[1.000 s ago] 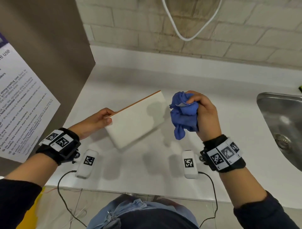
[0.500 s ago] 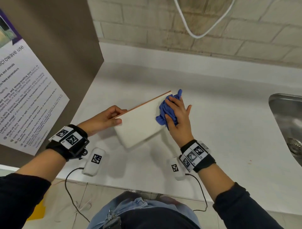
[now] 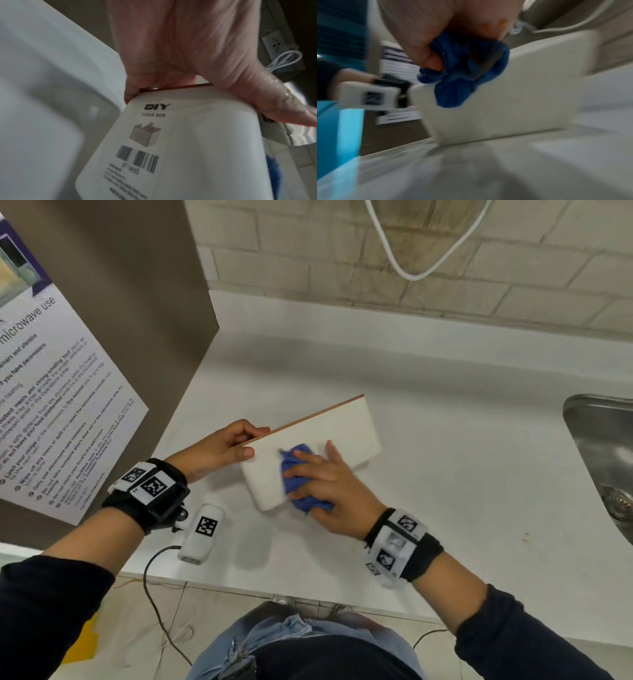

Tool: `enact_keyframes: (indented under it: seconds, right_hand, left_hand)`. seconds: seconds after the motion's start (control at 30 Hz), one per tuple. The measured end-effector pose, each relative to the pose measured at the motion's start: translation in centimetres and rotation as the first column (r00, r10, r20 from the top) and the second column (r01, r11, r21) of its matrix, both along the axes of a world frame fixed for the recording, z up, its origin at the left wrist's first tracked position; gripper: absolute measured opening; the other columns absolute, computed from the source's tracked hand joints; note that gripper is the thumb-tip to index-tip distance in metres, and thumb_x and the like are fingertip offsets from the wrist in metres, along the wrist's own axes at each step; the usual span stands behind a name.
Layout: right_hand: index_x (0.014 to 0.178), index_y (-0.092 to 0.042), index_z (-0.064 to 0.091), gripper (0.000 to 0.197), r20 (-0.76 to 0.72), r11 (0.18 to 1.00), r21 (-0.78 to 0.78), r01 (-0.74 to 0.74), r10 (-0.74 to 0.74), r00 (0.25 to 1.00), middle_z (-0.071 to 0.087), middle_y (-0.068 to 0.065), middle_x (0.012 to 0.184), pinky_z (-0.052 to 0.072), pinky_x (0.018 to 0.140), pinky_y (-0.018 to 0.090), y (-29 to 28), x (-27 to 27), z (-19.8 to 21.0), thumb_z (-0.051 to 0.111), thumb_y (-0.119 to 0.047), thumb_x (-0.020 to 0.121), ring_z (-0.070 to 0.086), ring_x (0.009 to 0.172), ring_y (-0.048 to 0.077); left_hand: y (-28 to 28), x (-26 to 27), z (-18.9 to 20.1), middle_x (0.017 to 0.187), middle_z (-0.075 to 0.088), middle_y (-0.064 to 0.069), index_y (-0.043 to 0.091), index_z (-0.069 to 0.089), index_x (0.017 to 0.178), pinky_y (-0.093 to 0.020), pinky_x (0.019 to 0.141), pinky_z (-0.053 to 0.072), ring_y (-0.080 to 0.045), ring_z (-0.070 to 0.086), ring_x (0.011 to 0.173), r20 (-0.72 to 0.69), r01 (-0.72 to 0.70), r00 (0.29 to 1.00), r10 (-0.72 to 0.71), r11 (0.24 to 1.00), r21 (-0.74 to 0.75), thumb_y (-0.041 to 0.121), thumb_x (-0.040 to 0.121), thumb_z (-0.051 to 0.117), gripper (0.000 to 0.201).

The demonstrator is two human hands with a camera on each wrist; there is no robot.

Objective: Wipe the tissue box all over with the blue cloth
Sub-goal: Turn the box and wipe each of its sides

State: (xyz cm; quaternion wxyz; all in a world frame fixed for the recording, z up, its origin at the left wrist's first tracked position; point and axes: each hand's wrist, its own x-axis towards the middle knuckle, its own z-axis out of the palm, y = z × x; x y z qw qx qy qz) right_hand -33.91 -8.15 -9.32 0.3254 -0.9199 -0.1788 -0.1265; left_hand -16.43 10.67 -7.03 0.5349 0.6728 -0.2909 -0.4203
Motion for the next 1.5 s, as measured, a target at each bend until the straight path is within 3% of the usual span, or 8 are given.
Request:
enact_keyframes:
  seconds: [0.2,0.3,0.53,0.73,0.93,1.1,1.23,1.5]
  right_hand:
    - [0.088,-0.013,0.064,0.032,-0.059,0.805,0.275,0.526,-0.532,0.845,0.053,0.002,0.114,0.022,0.112,0.03,-7.5,-1.8,0.2,0.053,0.012,0.072,0.046,0.114,0.008]
    - [0.096,-0.009,0.06,0.042,-0.189,0.575,0.455,0.68,-0.684,0.704,0.054,0.012,0.11,0.04,0.085,0.004,-8.3,-2.2,1.6,0.045,0.022,0.072,0.054,0.1,0.005]
    - [0.105,-0.015,0.043,0.037,-0.296,0.315,0.637,0.704,-0.743,0.6,0.05,-0.01,0.099,0.042,0.076,0.003,-8.8,-4.5,3.4,0.044,0.013,0.081,0.053,0.086,-0.007]
    - [0.098,-0.021,0.041,0.021,-0.421,0.134,0.751,0.647,-0.657,0.625,0.049,0.001,0.099,0.047,0.076,0.02,-9.1,-5.8,2.9,0.054,-0.013,0.082,0.053,0.087,0.014]
    - [0.1,-0.017,0.044,0.032,-0.562,0.01,0.771,0.637,-0.46,0.687,0.054,0.006,0.104,0.048,0.086,0.037,-8.7,-6.3,2.4,0.057,-0.024,0.072,0.058,0.093,0.021]
    - [0.103,-0.016,0.052,0.036,-0.556,0.082,0.751,0.655,-0.457,0.694,0.06,0.009,0.107,0.049,0.09,0.047,-7.6,-6.4,2.6,0.061,-0.014,0.068,0.061,0.098,0.028]
    - [0.117,-0.027,0.05,0.054,-0.567,0.014,0.76,0.649,-0.473,0.674,0.057,0.016,0.123,0.051,0.091,0.046,-7.3,-6.5,2.3,0.069,-0.004,0.072,0.06,0.108,0.032]
    - [0.124,-0.015,0.051,0.054,-0.145,0.372,0.801,0.469,-0.639,0.755,0.054,-0.001,0.125,0.043,0.101,0.025,-3.5,-3.2,6.3,0.061,0.011,0.078,0.052,0.118,0.013]
  left_hand:
    - [-0.6,-0.1,-0.1,0.128,0.048,0.022,0.023,0.054,0.097,-0.015,0.095,0.044,0.012,0.05,0.115,0.088,0.039,0.995,-0.045,0.997,0.068,0.055,0.04,0.084,0.072]
    - [-1.2,-0.2,0.4,0.134,0.042,0.027,0.031,0.054,0.099,-0.018,0.106,0.034,0.005,0.044,0.125,0.252,0.089,0.96,-0.123,0.986,0.141,0.04,0.048,0.083,0.059]
    - [-0.2,3.0,1.0,0.156,0.008,0.008,0.035,0.054,0.115,-0.042,0.116,-0.001,-0.015,-0.003,0.144,0.664,0.169,0.621,-0.416,0.899,0.404,0.028,0.059,0.084,0.064]
    - [-1.0,4.7,1.6,0.158,0.009,-0.012,0.037,0.044,0.133,-0.057,0.111,-0.009,-0.038,-0.001,0.144,0.862,-0.259,0.367,-0.349,0.852,0.455,0.012,0.079,0.066,0.063]
    - [-4.8,-5.0,-0.5,0.146,0.034,-0.005,0.027,0.035,0.135,-0.055,0.115,0.005,-0.025,0.016,0.141,0.853,-0.089,0.417,-0.315,0.919,0.383,0.068,0.055,0.054,0.092]
    - [-6.7,-6.8,-1.5,0.121,0.051,-0.012,0.01,0.054,0.118,-0.044,0.106,0.028,-0.022,0.036,0.114,0.928,-0.246,0.368,-0.056,0.957,0.155,0.06,0.061,0.067,0.077]
    - [-6.8,-6.6,-1.2,0.122,0.054,-0.007,0.011,0.056,0.115,-0.041,0.111,0.017,-0.024,0.047,0.118,0.928,-0.267,0.369,-0.062,0.949,0.169,0.065,0.065,0.048,0.074]
    - [-5.3,-3.0,5.0,0.105,0.051,0.016,0.037,0.055,0.095,-0.003,0.089,0.032,0.012,0.047,0.097,0.6,-0.146,0.787,0.145,0.988,-0.048,0.054,0.069,0.045,0.033]
